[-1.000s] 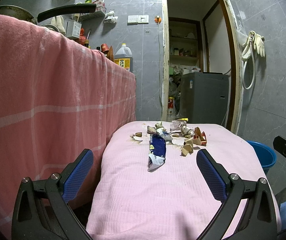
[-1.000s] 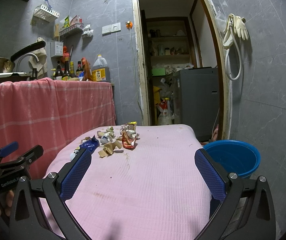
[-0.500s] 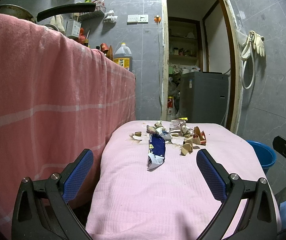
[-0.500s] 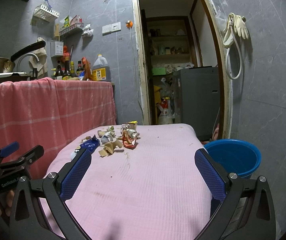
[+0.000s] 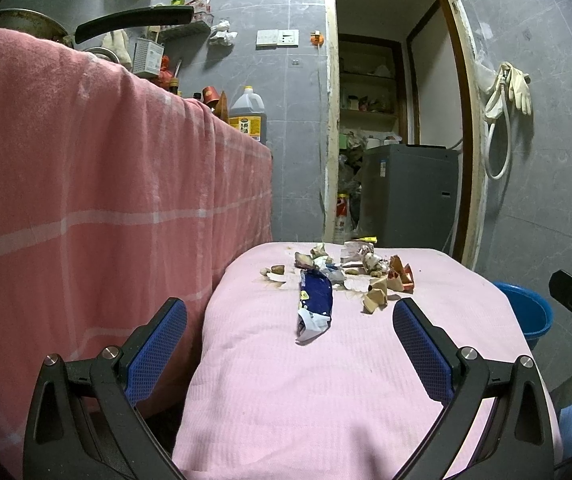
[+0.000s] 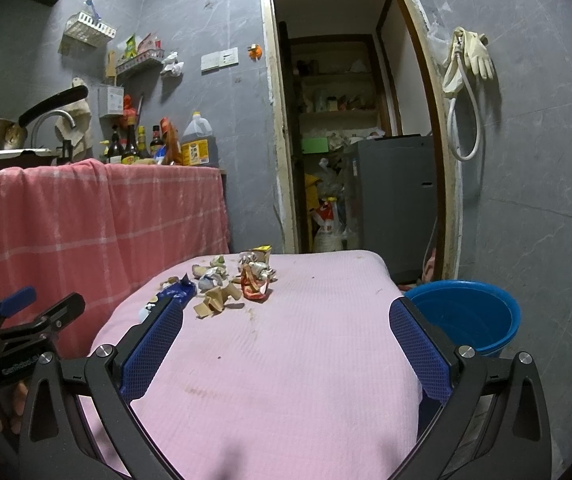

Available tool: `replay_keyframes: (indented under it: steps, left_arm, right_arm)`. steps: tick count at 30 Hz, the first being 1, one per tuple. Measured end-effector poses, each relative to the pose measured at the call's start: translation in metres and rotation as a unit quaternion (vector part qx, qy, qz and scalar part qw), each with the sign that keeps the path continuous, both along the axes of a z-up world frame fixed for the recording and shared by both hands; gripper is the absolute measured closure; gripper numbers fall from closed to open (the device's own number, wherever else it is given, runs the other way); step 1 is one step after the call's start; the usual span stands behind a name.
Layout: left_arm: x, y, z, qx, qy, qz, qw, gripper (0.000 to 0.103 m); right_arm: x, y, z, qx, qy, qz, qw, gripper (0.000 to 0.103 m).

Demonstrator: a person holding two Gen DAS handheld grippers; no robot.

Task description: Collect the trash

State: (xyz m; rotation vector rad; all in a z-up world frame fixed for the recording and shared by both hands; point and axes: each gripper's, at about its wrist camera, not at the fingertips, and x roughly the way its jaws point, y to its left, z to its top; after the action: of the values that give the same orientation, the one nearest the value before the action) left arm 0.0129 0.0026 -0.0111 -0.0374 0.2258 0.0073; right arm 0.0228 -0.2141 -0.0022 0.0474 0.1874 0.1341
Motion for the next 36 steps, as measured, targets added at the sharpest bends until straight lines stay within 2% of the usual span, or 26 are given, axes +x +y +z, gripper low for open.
replay_keyframes:
  steps: [5,10,21,29,32,36]
  left_arm:
    - [0.003,0.001,0.010,-0.005,-0.016,-0.003,0.9999,0.002]
    - [0.014,0.001,0.020,-0.002,-0.037,-0.004,0.9993,0.002]
    - [0.054,0.010,0.034,-0.004,-0.055,0.002,0.9985,0.002]
    - [0.089,0.020,0.036,-0.016,-0.054,0.017,0.9983,0.002]
    - [0.102,0.022,0.033,-0.025,-0.041,0.017,0.9987,0.002]
    - [0.119,0.022,0.026,-0.024,-0.006,0.017,0.9996,0.002]
  right_arm:
    - [0.003,-0.008,0.005,0.003,-0.001,0.003,1.000,0.000]
    - [0.013,-0.006,0.020,-0.004,-0.026,0.012,1.000,0.000]
    - [0.067,0.003,0.040,-0.010,-0.050,0.033,0.998,0.000]
    - [0.113,0.012,0.042,-0.022,-0.042,0.052,0.998,0.000]
    - [0.126,0.017,0.039,-0.032,-0.036,0.056,0.997,0.000]
    - [0.147,0.019,0.032,-0.036,-0.006,0.063,0.997,0.000]
